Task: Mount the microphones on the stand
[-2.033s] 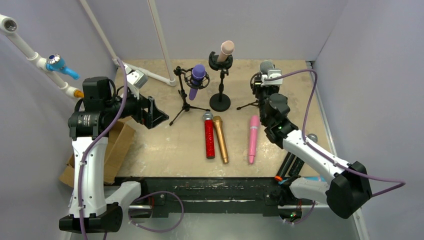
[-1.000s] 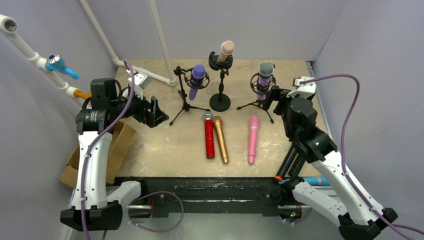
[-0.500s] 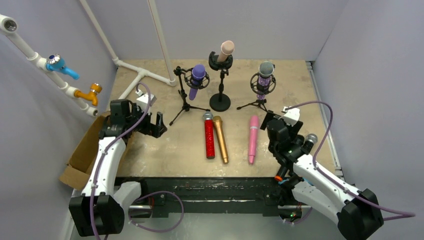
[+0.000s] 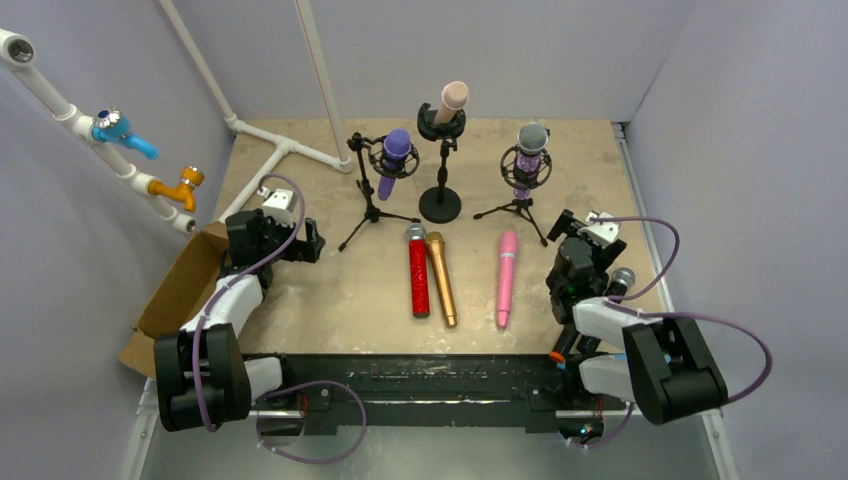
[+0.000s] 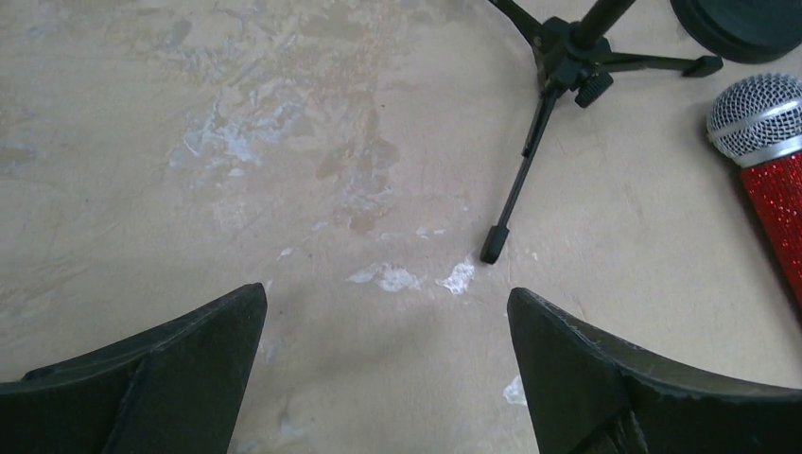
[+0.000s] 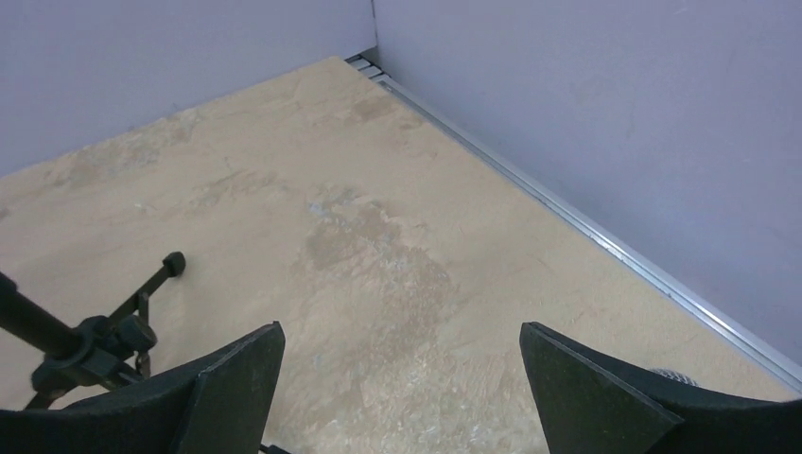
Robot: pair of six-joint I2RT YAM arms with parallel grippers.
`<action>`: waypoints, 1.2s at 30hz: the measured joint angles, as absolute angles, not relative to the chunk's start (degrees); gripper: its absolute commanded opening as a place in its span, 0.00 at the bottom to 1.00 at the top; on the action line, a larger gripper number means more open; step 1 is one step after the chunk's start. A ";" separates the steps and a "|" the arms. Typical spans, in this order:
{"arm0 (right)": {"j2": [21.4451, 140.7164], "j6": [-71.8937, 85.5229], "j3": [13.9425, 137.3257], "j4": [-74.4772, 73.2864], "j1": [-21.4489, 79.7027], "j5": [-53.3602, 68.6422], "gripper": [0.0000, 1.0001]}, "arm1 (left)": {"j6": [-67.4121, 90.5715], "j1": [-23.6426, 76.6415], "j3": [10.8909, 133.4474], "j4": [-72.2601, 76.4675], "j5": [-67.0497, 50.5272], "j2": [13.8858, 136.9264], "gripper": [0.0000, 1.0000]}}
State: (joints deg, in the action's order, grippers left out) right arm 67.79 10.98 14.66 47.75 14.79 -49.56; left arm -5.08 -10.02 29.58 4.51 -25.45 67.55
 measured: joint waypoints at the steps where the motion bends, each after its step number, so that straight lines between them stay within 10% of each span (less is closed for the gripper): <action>1: 69.36 10.70 14.66 49.25 14.13 -48.82 0.99 | -4.80 -10.02 29.02 7.14 -25.28 68.31 1.00; 36: 88.12 3.27 14.92 76.73 9.67 -28.95 0.99 | 1.21 -3.07 19.51 45.52 -13.30 76.86 1.00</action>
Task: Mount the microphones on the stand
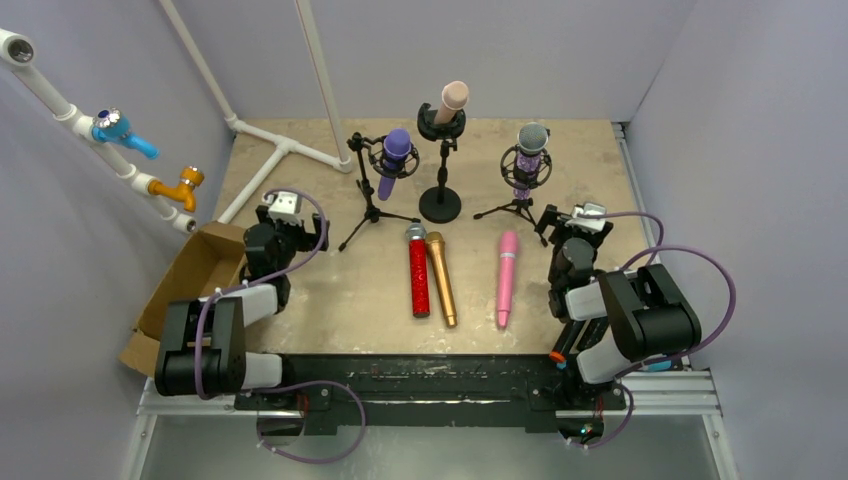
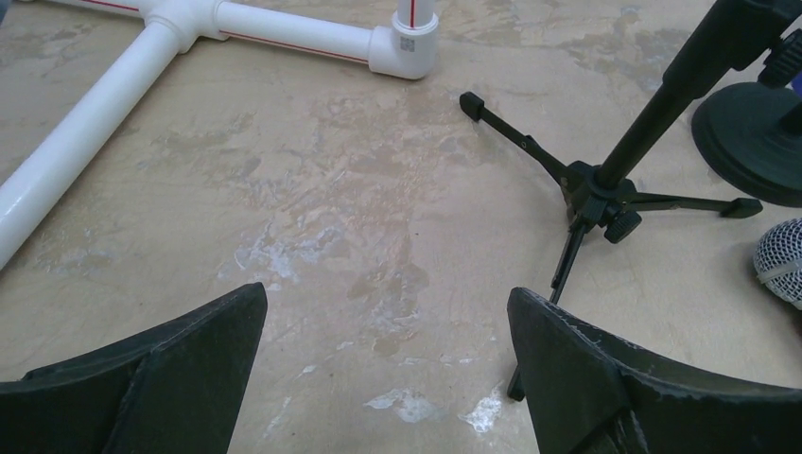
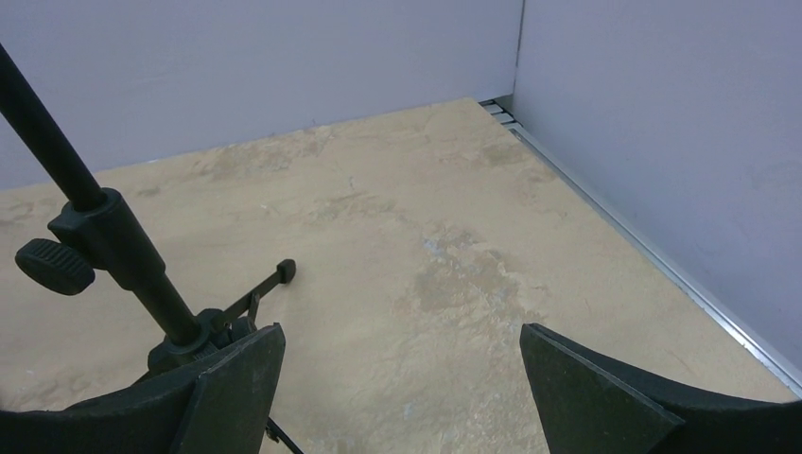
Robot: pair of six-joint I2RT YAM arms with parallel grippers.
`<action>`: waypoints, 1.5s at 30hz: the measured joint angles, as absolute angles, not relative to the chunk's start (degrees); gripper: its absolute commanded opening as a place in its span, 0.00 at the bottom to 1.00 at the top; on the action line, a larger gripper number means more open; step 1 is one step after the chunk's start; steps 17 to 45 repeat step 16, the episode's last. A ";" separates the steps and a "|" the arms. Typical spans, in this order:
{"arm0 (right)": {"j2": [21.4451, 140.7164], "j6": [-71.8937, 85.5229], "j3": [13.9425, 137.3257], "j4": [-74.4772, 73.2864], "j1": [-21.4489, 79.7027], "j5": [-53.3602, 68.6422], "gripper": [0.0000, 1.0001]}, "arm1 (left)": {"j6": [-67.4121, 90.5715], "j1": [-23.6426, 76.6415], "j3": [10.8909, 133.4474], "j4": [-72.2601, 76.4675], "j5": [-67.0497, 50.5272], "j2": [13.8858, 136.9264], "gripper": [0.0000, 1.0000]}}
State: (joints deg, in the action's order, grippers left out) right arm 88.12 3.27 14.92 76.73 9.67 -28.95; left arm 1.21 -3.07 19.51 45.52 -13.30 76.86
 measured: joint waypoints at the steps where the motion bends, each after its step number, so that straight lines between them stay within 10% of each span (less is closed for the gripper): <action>1: 88.12 3.40 14.92 76.73 9.67 -28.88 0.99 | 1.15 -3.07 19.18 46.09 -13.04 77.03 1.00; 45: 88.12 3.46 14.92 76.73 9.67 -28.73 0.99 | 0.82 -3.07 18.37 48.62 -12.14 77.30 1.00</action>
